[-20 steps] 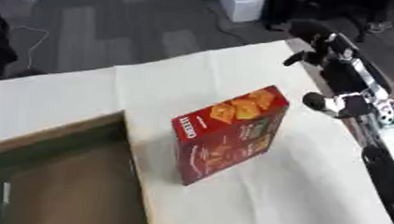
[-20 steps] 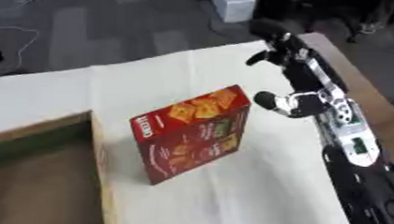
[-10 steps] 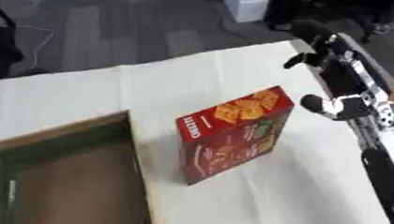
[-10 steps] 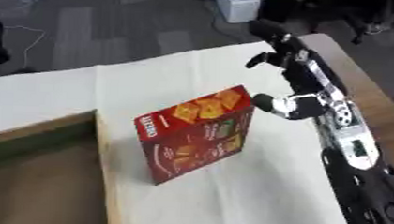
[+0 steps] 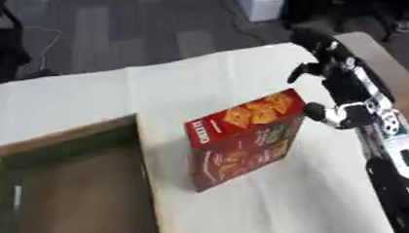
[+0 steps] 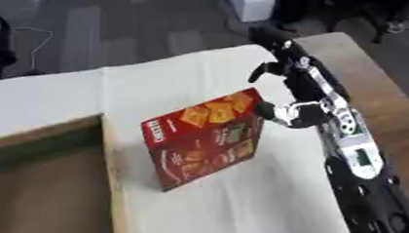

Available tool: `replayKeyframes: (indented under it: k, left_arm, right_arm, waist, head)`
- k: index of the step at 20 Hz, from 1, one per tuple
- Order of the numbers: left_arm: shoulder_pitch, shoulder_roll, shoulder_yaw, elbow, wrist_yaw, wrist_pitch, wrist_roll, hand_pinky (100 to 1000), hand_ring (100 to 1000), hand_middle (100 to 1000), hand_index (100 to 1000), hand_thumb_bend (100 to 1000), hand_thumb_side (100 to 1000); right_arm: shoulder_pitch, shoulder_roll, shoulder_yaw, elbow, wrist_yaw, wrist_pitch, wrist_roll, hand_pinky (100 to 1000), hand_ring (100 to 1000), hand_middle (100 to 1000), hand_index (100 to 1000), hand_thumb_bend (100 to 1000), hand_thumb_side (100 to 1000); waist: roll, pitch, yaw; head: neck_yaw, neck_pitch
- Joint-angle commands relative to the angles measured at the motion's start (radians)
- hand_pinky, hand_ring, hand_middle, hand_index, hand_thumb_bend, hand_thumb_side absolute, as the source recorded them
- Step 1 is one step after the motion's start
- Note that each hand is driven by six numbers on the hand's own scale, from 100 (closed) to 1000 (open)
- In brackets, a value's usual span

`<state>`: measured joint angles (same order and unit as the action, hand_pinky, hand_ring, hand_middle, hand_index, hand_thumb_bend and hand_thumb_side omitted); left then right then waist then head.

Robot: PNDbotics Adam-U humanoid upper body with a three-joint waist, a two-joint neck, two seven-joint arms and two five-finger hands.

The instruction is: Pick up objects on the table and place them in the box.

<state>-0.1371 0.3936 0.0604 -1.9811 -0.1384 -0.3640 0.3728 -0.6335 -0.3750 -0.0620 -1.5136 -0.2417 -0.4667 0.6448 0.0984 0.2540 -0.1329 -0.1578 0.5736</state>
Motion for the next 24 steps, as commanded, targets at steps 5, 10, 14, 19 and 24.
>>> replayKeyframes:
  k: [5, 10, 14, 19, 24]
  left_arm:
    - [-0.004, 0.007, 0.004, -0.019, 0.01, 0.002, -0.004, 800, 901, 928, 935, 100, 1000]
    - [-0.003, 0.006, 0.004, -0.019, 0.011, 0.002, -0.005, 800, 901, 929, 934, 100, 1000]
    - [-0.003, 0.006, 0.003, -0.019, 0.012, 0.003, -0.007, 800, 901, 929, 934, 100, 1000]
    - [-0.004, 0.006, 0.001, -0.019, 0.014, 0.003, -0.009, 801, 902, 928, 933, 100, 1000]
    - [-0.006, 0.008, -0.002, -0.019, 0.016, 0.004, -0.014, 802, 902, 928, 931, 100, 1000]
  right_arm:
    - [0.001, 0.027, -0.014, -0.055, 0.023, -0.008, 0.017, 584, 1000, 973, 1000, 642, 339]
    - [0.003, 0.028, -0.012, -0.063, 0.024, -0.004, 0.016, 584, 1000, 973, 1000, 642, 342]
    - [0.006, 0.019, -0.007, -0.058, 0.025, -0.002, 0.024, 584, 1000, 976, 1000, 642, 336]
    - [0.011, 0.0, 0.0, -0.041, 0.028, -0.002, 0.04, 577, 1000, 978, 1000, 643, 331]
    - [0.01, -0.041, 0.018, 0.004, 0.036, -0.009, 0.054, 552, 1000, 977, 1000, 644, 315]
  waist:
    - [0.007, -0.01, 0.006]
    - [0.012, -0.01, 0.005]
    - [0.016, -0.01, 0.007]
    - [0.021, -0.01, 0.007]
    - [0.025, -0.011, 0.011]
  head:
    - [-0.008, -0.008]
    - [-0.01, -0.003]
    - [-0.013, 0.0]
    - [-0.017, 0.005]
    - [-0.022, 0.008]
